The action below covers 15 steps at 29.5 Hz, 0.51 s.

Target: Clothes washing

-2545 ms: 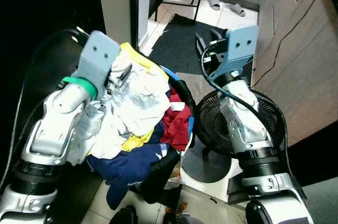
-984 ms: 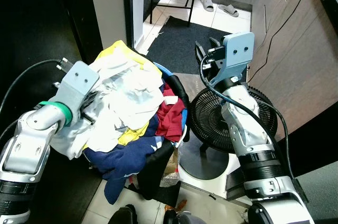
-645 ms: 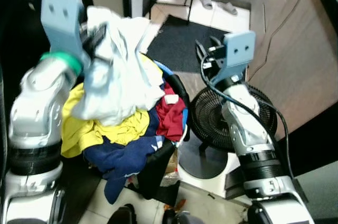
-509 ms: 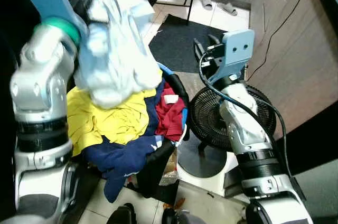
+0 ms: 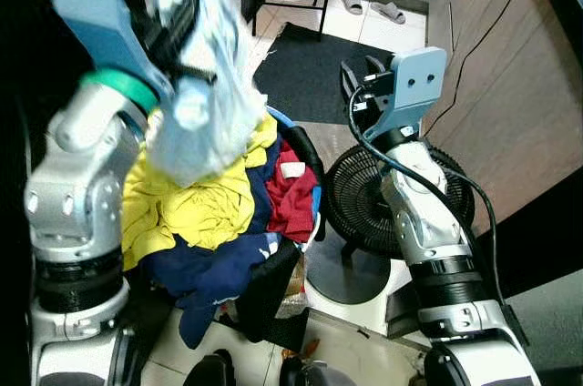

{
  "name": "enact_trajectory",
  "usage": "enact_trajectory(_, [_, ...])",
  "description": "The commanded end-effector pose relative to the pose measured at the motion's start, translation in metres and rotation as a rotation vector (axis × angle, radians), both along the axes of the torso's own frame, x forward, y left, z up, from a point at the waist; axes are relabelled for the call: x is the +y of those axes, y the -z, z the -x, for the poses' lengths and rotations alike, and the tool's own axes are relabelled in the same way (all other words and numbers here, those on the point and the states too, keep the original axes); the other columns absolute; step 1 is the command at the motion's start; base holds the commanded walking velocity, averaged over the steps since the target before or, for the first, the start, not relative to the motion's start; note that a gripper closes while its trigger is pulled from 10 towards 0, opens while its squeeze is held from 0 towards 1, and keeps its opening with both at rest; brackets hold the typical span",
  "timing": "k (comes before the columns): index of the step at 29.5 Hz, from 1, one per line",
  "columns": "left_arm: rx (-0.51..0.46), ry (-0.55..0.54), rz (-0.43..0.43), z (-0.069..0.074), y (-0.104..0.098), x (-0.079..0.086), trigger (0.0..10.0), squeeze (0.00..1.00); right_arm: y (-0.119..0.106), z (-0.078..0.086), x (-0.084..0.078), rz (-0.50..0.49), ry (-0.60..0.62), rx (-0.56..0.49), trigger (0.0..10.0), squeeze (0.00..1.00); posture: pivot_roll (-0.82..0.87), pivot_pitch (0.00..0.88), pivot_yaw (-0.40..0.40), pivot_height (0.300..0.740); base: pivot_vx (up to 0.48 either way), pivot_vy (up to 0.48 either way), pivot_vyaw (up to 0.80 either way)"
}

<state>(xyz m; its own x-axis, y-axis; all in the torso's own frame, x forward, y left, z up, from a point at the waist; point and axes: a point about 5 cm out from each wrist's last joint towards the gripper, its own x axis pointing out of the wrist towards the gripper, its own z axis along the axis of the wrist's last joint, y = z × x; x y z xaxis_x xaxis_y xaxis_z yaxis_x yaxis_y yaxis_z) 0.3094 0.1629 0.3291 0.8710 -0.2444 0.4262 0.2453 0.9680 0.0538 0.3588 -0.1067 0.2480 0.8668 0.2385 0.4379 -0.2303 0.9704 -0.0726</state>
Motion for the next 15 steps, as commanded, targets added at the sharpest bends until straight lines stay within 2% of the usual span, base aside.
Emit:
enact_trajectory(1, [-0.017, -0.008, 0.004, 0.0051, -0.0003, -0.0038, 10.0, 0.0, 0.0007, 0.0002, -0.0033, -0.014, 0.007, -0.002, 10.0, 0.0, 0.12, 0.084, -0.055, 0.74, 0.0, 0.0, 0.0])
enact_trajectory(7, [-0.007, -0.039, 0.001, 0.0045, 0.0084, -0.0024, 10.0, 0.0, -0.0005, 0.0005, -0.0053, -0.024, 0.018, -0.004, 10.0, 0.0, 0.11, 0.085, -0.057, 0.74, 0.0, 0.0, 0.0])
enact_trajectory(15, [0.001, -0.074, 0.005, 0.0037, 0.0084, -0.0026, 10.0, 0.0, -0.0012, 0.0009, -0.0061, -0.024, 0.023, -0.006, 10.0, 0.0, 0.11, 0.089, -0.056, 0.74, 0.0, 0.0, 0.0])
